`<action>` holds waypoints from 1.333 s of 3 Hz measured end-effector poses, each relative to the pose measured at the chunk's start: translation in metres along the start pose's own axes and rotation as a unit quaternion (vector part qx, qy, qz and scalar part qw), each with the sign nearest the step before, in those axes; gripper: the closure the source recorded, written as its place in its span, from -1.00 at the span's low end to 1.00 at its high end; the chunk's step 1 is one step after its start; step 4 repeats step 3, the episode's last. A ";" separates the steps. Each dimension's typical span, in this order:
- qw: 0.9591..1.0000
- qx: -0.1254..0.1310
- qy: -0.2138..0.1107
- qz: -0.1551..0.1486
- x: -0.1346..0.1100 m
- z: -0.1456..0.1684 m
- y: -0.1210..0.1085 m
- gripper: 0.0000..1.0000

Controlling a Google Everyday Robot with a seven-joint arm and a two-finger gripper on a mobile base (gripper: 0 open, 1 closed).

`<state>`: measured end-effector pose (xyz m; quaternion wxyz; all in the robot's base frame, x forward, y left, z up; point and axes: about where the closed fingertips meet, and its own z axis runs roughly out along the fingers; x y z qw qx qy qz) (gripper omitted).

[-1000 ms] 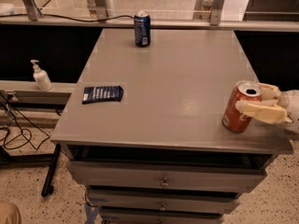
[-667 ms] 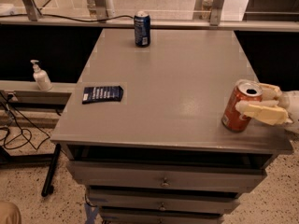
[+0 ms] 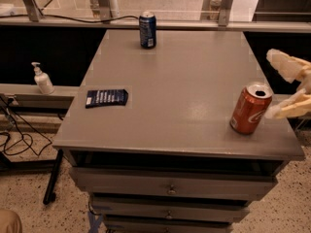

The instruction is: Place coke can upright

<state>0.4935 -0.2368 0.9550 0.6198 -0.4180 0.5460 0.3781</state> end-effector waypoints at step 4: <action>0.989 0.073 -0.068 -0.113 -0.147 -0.034 -0.017 -1.00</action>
Offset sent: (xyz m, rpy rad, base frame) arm -0.0360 -0.0776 0.2321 0.1693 -0.4141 -0.2549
